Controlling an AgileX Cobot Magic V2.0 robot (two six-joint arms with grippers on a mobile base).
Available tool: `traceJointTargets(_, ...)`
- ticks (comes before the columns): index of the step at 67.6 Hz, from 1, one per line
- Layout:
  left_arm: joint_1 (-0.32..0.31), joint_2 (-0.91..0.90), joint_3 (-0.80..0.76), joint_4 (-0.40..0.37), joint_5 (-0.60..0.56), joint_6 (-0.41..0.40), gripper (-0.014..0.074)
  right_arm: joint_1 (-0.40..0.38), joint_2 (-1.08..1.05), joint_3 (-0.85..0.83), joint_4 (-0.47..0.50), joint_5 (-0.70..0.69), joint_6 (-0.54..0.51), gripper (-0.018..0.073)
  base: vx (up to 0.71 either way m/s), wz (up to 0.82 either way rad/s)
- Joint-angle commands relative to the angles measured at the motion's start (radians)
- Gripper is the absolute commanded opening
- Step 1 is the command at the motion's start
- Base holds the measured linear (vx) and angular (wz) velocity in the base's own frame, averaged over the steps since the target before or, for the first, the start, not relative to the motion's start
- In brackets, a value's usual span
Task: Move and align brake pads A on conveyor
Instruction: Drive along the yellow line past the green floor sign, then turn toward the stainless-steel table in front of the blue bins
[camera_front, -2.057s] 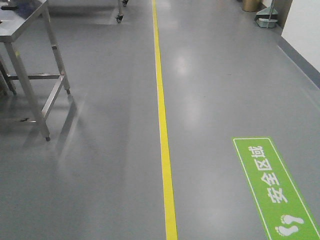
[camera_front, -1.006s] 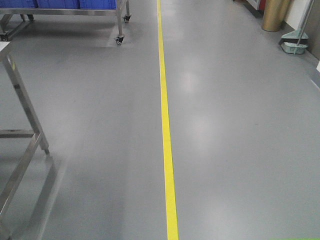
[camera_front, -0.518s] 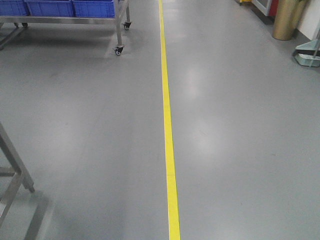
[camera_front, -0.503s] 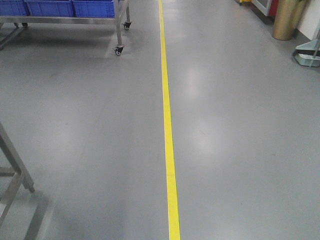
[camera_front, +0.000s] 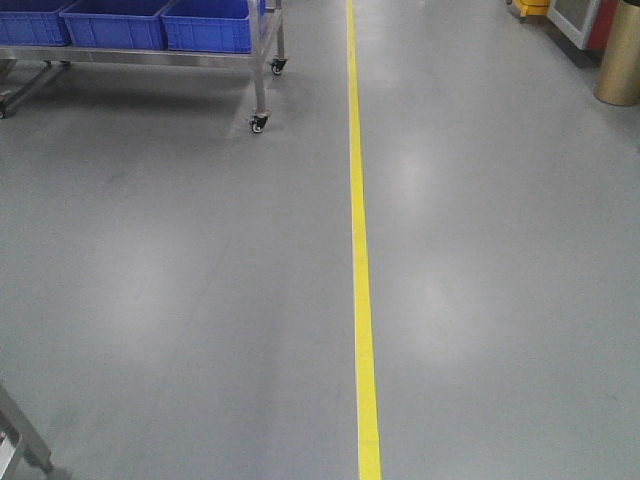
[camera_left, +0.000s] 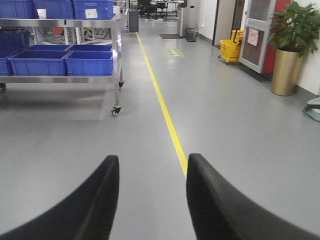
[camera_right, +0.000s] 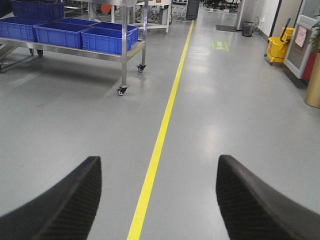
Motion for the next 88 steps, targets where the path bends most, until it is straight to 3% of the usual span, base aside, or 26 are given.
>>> traceJointTargets(1, -0.004, 0.014, -0.023, -0.008, -0.08, -0.003, 0.03, -0.004, 0.011, -0.027, -0.006, -0.07, 0.0, 0.0468, 0.57, 0.13)
traceJointTargets(36, -0.004, 0.014, -0.023, -0.008, -0.079, -0.003, 0.03, -0.005, 0.011, -0.027, -0.006, -0.07, 0.0, 0.0468, 0.52, 0.33)
traceJointTargets(88, -0.004, 0.016, -0.023, -0.008, -0.079, -0.003, 0.03, -0.004, 0.011, -0.027, -0.007, -0.07, 0.0, 0.0468, 0.36, 0.99)
